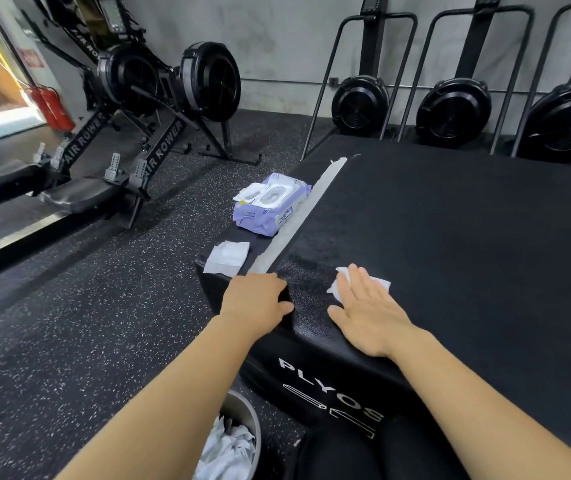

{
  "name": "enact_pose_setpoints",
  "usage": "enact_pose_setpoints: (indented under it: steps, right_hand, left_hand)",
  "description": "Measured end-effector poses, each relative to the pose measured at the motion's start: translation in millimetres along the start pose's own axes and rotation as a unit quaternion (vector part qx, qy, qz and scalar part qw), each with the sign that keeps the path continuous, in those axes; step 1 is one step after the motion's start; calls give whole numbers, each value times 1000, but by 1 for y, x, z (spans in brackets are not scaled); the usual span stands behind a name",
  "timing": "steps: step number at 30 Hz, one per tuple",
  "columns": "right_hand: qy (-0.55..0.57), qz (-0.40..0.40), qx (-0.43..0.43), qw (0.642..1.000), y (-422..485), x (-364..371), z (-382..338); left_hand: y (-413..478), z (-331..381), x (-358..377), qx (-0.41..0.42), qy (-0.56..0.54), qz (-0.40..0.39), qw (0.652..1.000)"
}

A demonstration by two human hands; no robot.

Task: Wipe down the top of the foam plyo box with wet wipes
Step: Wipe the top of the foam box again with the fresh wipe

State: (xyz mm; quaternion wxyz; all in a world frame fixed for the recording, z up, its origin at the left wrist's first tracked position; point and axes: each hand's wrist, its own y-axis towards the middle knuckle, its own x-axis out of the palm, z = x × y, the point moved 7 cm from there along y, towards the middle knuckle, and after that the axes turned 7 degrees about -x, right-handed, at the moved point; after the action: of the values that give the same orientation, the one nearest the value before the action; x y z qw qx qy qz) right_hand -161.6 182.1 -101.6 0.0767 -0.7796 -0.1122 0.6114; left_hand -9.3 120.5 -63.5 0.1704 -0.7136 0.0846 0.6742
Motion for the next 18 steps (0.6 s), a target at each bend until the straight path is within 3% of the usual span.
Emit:
enact_pose_setpoints:
  steps: [11, 18]
  right_hand:
    - [17, 11, -34, 999, 106, -19, -57]
    - [10, 19, -49, 999, 92, -19, -37]
  left_hand:
    - [7, -3, 16, 8, -16, -23, 1000]
    - [10, 1, 12, -11, -4, -70, 998]
